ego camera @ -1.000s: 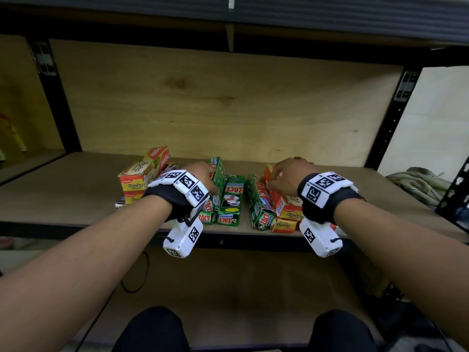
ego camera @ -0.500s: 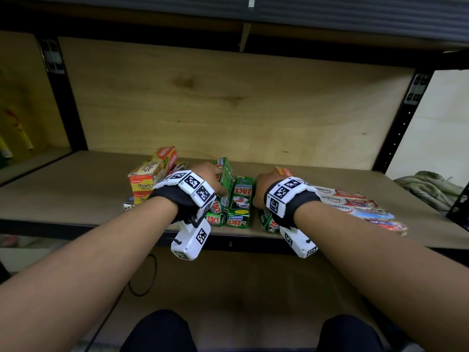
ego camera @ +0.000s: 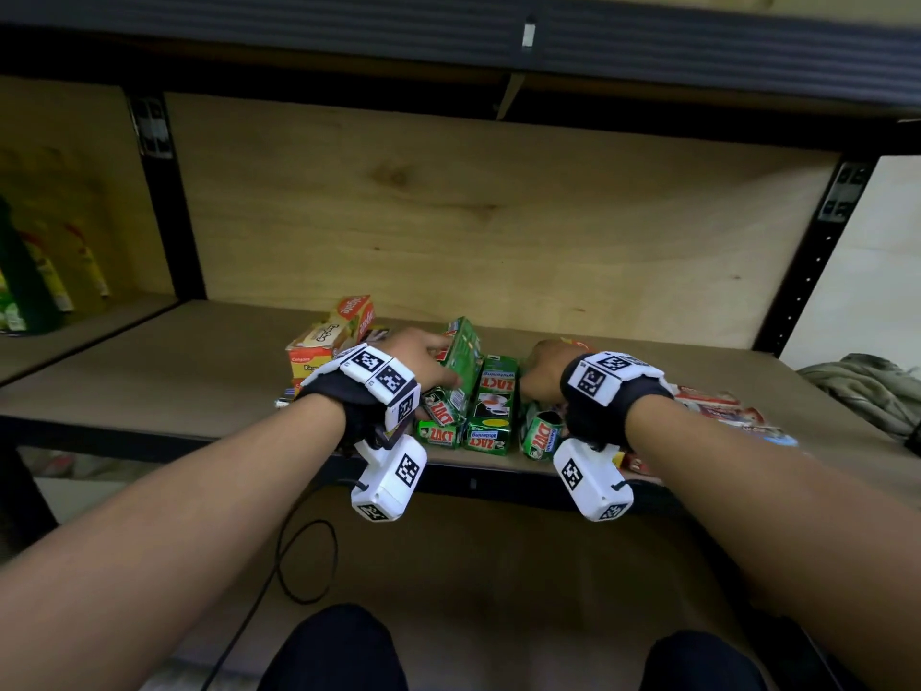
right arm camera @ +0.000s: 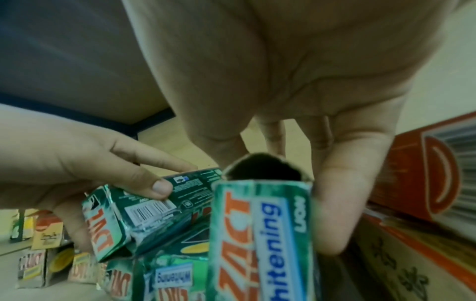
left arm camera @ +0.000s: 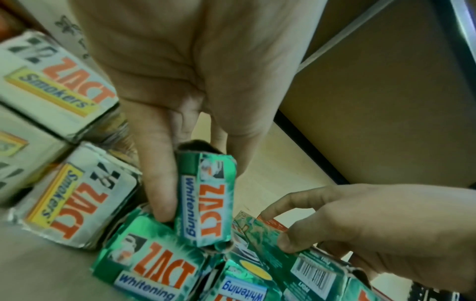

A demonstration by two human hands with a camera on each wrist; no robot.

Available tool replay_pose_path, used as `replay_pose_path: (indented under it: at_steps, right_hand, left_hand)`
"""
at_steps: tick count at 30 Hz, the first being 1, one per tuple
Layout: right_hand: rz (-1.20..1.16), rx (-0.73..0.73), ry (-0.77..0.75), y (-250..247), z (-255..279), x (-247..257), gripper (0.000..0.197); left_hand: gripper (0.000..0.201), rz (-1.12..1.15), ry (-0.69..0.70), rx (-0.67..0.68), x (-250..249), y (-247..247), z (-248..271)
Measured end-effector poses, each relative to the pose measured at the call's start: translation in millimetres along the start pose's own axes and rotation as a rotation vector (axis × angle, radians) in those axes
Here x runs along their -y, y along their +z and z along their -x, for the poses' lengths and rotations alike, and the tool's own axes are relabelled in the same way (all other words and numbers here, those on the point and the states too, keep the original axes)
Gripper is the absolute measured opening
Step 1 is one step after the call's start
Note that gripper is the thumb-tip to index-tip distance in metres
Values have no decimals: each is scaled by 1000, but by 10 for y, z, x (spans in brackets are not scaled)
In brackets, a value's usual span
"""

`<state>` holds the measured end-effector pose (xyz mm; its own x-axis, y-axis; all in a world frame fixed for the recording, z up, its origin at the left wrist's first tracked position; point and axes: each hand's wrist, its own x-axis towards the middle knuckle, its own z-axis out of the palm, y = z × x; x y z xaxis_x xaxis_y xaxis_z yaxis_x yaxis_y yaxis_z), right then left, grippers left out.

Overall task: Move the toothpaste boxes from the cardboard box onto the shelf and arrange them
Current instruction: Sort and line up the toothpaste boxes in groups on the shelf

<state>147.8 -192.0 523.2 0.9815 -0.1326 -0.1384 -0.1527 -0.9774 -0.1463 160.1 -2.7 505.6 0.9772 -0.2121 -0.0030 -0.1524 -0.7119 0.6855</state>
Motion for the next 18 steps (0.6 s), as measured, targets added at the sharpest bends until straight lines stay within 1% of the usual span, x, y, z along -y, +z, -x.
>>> replay_pose_path:
  at_steps: [2, 5, 7, 9, 12, 14, 18]
  right_hand:
    - [-57, -8, 0, -31, 35, -33, 22]
    - [-110, -31, -21, -66, 47, -8, 31]
    - [-131, -39, -19, -134, 137, 75, 32]
    - [-157, -62, -21, -184, 166, 123, 30]
    - [-223, -77, -23, -208, 141, 174, 35]
    - [-289, -99, -49, -207, 119, 224, 38]
    - [-434, -99, -106, -225, 123, 418, 31]
  left_hand:
    - [81, 21, 23, -5, 25, -23, 36]
    - [82, 20, 41, -32, 33, -112, 70]
    - [82, 40, 43, -49, 33, -204, 81]
    - [80, 108, 38, -67, 30, -300, 92]
    - [78, 243, 0, -84, 41, -439, 106]
    - [76, 243, 7, -107, 59, -523, 117]
    - [72, 270, 24, -173, 144, -727, 136]
